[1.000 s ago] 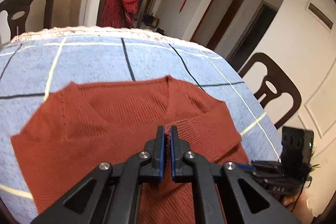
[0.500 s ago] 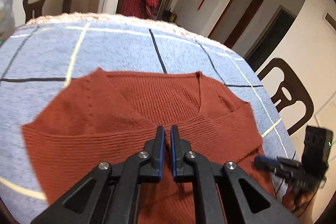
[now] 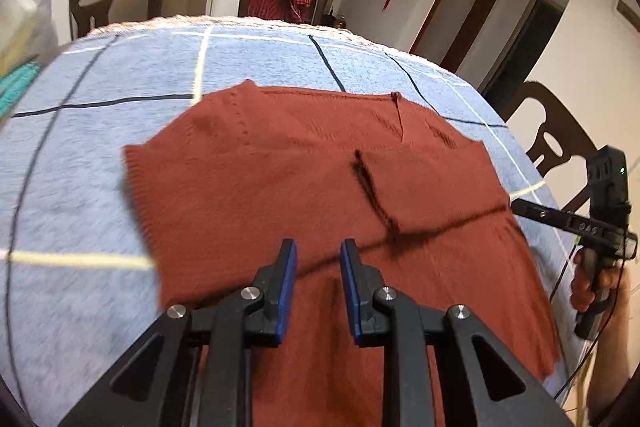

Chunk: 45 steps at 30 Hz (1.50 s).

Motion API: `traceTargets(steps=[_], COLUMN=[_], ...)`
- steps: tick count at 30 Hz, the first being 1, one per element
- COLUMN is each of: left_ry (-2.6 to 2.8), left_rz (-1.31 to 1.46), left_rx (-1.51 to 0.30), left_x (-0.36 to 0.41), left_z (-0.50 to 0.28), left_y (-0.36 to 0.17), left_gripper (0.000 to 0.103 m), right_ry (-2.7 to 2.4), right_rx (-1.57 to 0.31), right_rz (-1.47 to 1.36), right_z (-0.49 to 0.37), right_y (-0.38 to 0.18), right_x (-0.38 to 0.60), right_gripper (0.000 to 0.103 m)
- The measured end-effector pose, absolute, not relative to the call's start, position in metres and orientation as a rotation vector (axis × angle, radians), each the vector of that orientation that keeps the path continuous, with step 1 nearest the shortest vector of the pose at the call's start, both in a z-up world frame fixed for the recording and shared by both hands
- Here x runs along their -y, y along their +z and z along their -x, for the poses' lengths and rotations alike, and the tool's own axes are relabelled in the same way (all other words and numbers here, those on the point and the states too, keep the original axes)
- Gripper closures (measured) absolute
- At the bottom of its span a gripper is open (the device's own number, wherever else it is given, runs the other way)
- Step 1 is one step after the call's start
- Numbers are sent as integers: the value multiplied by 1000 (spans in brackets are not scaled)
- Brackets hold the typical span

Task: Fold small clothes
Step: 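Grasp the sweater hem with both grippers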

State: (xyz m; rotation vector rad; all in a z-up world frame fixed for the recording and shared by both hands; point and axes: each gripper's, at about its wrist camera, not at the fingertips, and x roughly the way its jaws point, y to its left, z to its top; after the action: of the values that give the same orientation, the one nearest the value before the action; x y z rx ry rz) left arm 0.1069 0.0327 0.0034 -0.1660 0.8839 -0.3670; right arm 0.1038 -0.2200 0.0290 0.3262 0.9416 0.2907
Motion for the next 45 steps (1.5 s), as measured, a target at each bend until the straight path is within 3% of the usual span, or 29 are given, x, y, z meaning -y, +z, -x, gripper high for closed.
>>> traceTargets(steps=[3,5,6,7,17,33,35,37,39,45], left_ry=[-353,-337,-333,-327,-312,-463,-465,-466,-470,-458], left_rz=[182,211,229,249,433,551,547,551,581,606], left_rx=[-883,-880,-879,-879,-889,-922,-917,-920,-927,-919], left_x=[-43,-52,-56,-61,-76,-43,-38,-37,-40,-49], left_z=[-86,-68,-59,-51,15,36,36,35,35,39], left_y=[2,-1,-2,-3,-19,-28,-28,-28,-29,-29], left_gripper=[72,67,66,63,59,58,58,58,58,60], right_ry=[320,340,355,363,343,453,455,447,443,443], right_rx=[-929,-924,-926,-930,-998,-1022,-1016,-1021,-1027,-1012], right_rz=[-315,-321,-330,-337,-387,-460,-479,-470,-476,-519], right_z=[-83,-69,-60,-53,8,42,41,39,38,41], right_y=[35,37,37,37,18,11,9,7,3,-3], right_x=[217,217,218,218,224,202,203,201,200,207], right_gripper=[83,72,61,58,58,58,61,78,84,91])
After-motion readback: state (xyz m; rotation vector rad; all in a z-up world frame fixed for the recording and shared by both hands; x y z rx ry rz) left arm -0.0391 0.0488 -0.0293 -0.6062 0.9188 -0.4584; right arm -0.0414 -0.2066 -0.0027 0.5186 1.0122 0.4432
